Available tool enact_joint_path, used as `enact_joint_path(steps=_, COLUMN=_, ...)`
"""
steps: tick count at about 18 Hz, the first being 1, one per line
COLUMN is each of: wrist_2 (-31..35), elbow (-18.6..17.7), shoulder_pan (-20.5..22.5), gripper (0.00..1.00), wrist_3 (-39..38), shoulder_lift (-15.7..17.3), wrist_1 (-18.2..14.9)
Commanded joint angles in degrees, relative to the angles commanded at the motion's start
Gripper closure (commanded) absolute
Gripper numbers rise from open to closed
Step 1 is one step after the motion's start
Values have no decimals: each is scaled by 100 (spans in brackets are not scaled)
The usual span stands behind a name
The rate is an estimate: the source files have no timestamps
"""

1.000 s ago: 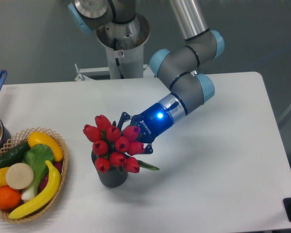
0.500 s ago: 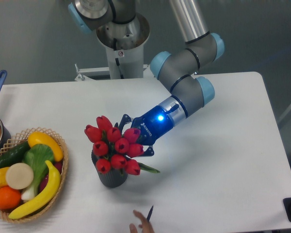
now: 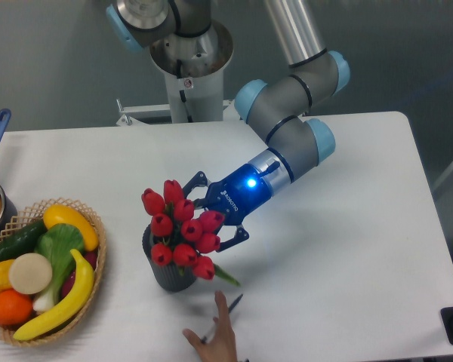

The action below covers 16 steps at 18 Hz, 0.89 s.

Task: Insert the flowers into the vase
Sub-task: 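Hold the tulips in the vase while a human hand steadies the vase, then open the gripper, release the tulips, and lift away from the vase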

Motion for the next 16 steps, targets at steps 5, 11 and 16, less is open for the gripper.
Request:
enact_joint_path(steps=5, wrist_2=236, elbow=-123, shoulder_pan=105, gripper=0, wrist_3=-9, shoulder_lift=228, wrist_1=0)
enact_joint_path(steps=11, wrist_2=1132, elbow=-176, shoulder_pan=141, gripper=0, wrist_3=-53, shoulder_lift=562, wrist_1=-9)
enact_joint_path(steps=16, wrist_2=1441, elbow=-202, shoulder_pan=106, gripper=0, wrist_3=-44, shoulder_lift=668, wrist_1=-9)
